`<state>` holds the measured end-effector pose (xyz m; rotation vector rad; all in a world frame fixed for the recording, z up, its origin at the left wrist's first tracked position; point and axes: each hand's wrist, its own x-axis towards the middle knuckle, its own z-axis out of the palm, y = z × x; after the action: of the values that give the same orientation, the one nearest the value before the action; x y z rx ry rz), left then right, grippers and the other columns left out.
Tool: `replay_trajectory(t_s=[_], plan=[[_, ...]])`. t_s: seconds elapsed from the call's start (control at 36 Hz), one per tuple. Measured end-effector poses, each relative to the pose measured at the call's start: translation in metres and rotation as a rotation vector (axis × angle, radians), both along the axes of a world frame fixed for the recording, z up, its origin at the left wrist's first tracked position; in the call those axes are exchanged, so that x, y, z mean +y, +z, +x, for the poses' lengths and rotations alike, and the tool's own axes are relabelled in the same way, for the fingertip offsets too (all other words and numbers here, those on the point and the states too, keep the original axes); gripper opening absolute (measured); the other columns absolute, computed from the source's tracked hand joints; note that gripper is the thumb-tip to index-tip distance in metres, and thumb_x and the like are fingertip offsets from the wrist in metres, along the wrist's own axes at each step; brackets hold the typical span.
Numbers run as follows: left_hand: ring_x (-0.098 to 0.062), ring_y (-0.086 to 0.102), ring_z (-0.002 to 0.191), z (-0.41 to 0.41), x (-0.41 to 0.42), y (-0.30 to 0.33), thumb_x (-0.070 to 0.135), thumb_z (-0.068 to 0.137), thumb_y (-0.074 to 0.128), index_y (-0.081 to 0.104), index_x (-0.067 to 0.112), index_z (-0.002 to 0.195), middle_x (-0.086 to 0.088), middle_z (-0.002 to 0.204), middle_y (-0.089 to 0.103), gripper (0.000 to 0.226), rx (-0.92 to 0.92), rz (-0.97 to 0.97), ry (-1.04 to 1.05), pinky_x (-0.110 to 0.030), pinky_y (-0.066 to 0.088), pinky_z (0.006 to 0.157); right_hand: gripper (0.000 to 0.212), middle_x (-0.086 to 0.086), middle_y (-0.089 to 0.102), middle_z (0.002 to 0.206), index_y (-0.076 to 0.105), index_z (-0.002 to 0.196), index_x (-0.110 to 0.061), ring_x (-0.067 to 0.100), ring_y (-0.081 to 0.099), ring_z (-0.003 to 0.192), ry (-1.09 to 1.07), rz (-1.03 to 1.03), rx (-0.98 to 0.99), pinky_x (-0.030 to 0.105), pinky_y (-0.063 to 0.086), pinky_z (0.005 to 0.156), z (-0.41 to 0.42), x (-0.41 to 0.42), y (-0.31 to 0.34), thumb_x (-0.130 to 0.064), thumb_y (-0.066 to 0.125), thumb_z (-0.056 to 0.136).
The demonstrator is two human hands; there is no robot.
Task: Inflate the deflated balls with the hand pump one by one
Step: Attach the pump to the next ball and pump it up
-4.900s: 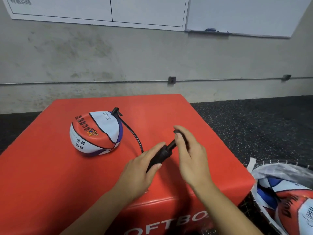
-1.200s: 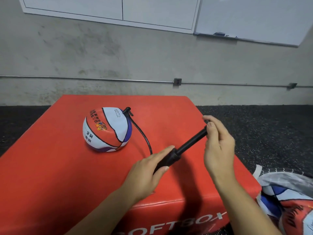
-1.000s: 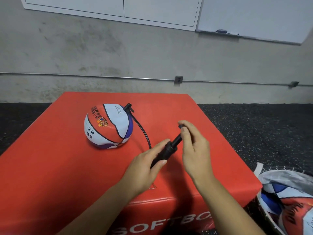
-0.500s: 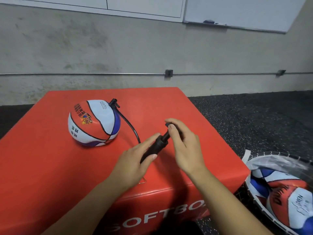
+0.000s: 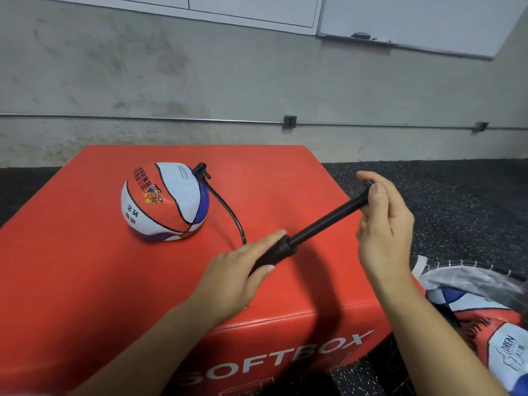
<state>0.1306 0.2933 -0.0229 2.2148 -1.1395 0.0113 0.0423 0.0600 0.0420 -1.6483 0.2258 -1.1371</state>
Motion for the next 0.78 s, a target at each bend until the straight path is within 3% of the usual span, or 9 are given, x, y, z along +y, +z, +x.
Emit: replay_trajectory(t_s=[0.14,0.19,0.28,0.36,0.42,0.53,0.69,0.78], plan=[[-0.014,0.064,0.119,-0.001,0.0,0.0,0.037,0.105,0.057,0.015,0.067,0.154,0.023,0.14,0.061,0.071,0.008,-0.003,0.027,-0.041,0.052,0.096,0.035,-0.026,0.055,0.072,0.07,0.121,-0.024,-0.003,0.049,0.074,0.0,-0.106,0.079,0.028,0.04,0.073,0.008,0.02,-0.011,-0.039,0.042,0.108],[-0.014,0.064,0.12,0.0,0.0,0.0,0.037,0.105,0.057,0.014,0.067,0.154,0.022,0.14,0.061,0.072,0.008,-0.004,0.036,-0.04,0.051,0.097,0.034,-0.025,0.064,0.089,0.071,0.121,-0.02,0.0,0.061,0.089,-0.018,-0.16,0.116,0.029,0.048,0.088,0.01,0.031,-0.014,-0.031,0.042,0.108],[-0.014,0.062,0.124,0.001,0.001,0.0,0.037,0.104,0.057,0.013,0.066,0.154,0.024,0.144,0.058,0.072,0.013,-0.018,0.035,-0.041,0.051,0.097,0.034,-0.021,0.07,0.114,0.071,0.122,-0.018,-0.003,0.063,0.11,-0.015,-0.194,0.17,0.017,0.044,0.098,0.014,0.046,-0.02,-0.028,0.042,0.108],[-0.016,0.061,0.126,0.003,0.001,0.0,0.038,0.104,0.057,0.014,0.064,0.154,0.024,0.147,0.056,0.071,0.008,-0.028,0.035,-0.042,0.052,0.097,0.031,-0.029,0.069,0.112,0.071,0.122,-0.023,-0.009,0.063,0.108,0.014,-0.224,0.228,0.012,0.042,0.095,0.019,0.056,-0.031,-0.029,0.043,0.108],[-0.016,0.061,0.127,0.003,0.002,0.0,0.04,0.103,0.056,0.015,0.063,0.155,0.023,0.148,0.057,0.07,0.008,-0.036,0.037,-0.042,0.053,0.096,0.03,-0.029,0.069,0.106,0.07,0.12,-0.029,-0.007,0.064,0.101,0.041,-0.238,0.278,0.016,0.046,0.092,0.022,0.063,-0.039,-0.032,0.043,0.108],[-0.011,0.057,0.134,0.003,0.003,-0.001,0.045,0.099,0.051,0.016,0.06,0.155,0.027,0.153,0.049,0.067,0.028,-0.07,0.046,-0.042,0.052,0.101,0.029,-0.022,0.071,0.098,0.068,0.12,-0.037,0.006,0.07,0.091,0.067,-0.265,0.331,0.038,0.055,0.087,0.025,0.071,-0.047,-0.042,0.044,0.106],[-0.009,0.058,0.133,0.004,0.001,-0.004,0.044,0.102,0.057,0.02,0.059,0.156,0.028,0.152,0.051,0.067,0.028,-0.072,0.076,-0.042,0.052,0.101,0.03,-0.029,0.071,0.111,0.063,0.123,-0.046,0.0,0.07,0.1,0.079,-0.305,0.378,0.039,0.054,0.094,0.025,0.067,-0.041,-0.055,0.044,0.101],[-0.008,0.059,0.132,0.003,-0.002,-0.002,0.046,0.102,0.057,0.02,0.061,0.156,0.029,0.151,0.051,0.067,0.014,-0.064,0.081,-0.042,0.053,0.101,0.034,-0.02,0.074,0.107,0.061,0.122,-0.049,0.008,0.072,0.098,0.053,-0.336,0.407,0.041,0.055,0.093,0.022,0.063,-0.038,-0.062,0.041,0.098]])
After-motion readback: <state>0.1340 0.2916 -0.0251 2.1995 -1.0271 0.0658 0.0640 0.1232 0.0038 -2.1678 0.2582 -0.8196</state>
